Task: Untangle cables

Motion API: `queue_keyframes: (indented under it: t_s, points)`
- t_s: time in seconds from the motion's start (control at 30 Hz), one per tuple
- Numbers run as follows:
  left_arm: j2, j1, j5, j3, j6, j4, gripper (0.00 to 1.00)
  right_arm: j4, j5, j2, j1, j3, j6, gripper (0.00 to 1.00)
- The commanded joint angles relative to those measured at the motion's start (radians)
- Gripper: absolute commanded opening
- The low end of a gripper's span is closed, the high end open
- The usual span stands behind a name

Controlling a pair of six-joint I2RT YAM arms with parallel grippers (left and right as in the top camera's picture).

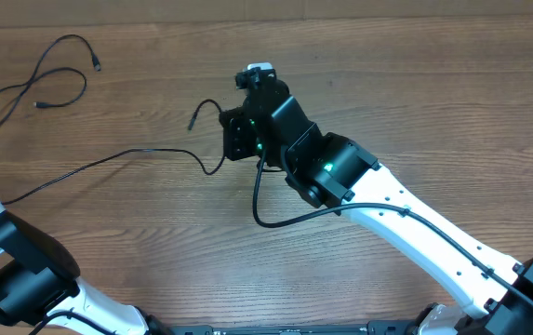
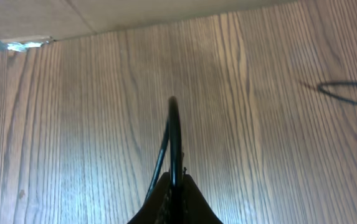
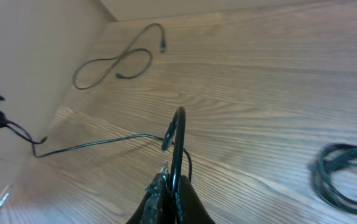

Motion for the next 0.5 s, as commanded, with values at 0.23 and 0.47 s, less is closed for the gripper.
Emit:
queue_keyframes:
  t_s: [0.23, 0.47]
  points:
    - [0.017, 0.045, -0.006, 0.018, 0.005, 0.038, 0.24, 0.017, -0.018, 0.045, 0.025, 0.018, -0.012, 0.04]
    - [0.024, 0.045, 0.317, 0.024, 0.203, 0.034, 0.21, 0.017, -0.019, 0.046, 0.025, 0.018, -0.012, 0.04]
